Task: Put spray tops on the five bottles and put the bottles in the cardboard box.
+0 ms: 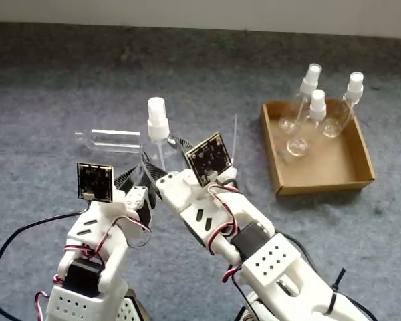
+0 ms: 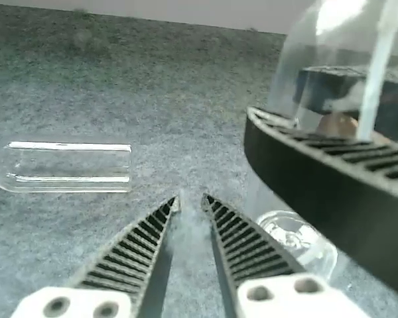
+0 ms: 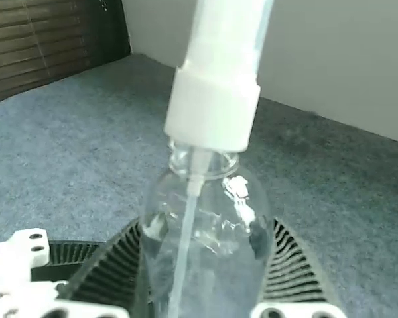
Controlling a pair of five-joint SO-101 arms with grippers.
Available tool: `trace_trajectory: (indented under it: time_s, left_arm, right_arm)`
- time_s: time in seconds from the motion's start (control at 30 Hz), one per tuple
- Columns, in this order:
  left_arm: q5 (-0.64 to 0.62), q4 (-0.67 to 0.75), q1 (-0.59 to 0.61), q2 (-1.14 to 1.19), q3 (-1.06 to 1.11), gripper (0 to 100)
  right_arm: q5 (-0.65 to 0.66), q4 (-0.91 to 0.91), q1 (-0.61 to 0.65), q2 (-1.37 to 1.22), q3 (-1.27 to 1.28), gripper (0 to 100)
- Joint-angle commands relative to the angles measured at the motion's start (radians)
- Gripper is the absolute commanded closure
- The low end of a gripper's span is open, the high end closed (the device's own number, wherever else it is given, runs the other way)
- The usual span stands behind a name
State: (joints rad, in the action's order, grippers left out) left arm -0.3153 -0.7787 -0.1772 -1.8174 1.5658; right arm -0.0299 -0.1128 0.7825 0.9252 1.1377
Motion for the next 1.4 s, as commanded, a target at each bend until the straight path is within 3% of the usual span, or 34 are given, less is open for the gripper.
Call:
trace_trajectory:
  time_s: [0.0,0.13,0.33,0.63,0.83,1.0,1.37]
  left_arm:
    - [-0.011,0.023,0.018,-0.012,-0.018,99]
    - [-0.011,0.018,0.008,-0.012,-0.015,99]
    - [-0.011,0.018,0.007,-0.012,-0.019,99]
    - [-0.011,0.021,0.005,-0.012,-0.019,100]
    - [-0.014,0.021,0.005,-0.012,-0.019,100]
    - [-0.115,0.021,0.005,-0.012,-0.019,100]
    - [-0.132,0.021,0.018,-0.012,-0.021,100]
  right_arm:
    - [0.003,0.008,-0.033,0.015,-0.021,90.6]
    - [0.003,0.024,-0.087,0.007,-0.027,90.6]
    - [0.003,0.203,-0.094,0.004,-0.027,90.6]
    - [-0.005,0.214,-0.093,-0.151,-0.165,90.6]
    - [-0.005,0.214,-0.016,-0.315,-0.295,90.6]
    - [-0.005,0.214,0.05,-0.414,-0.403,90.6]
    - [-0.002,0.206,0.188,-0.437,-0.423,90.6]
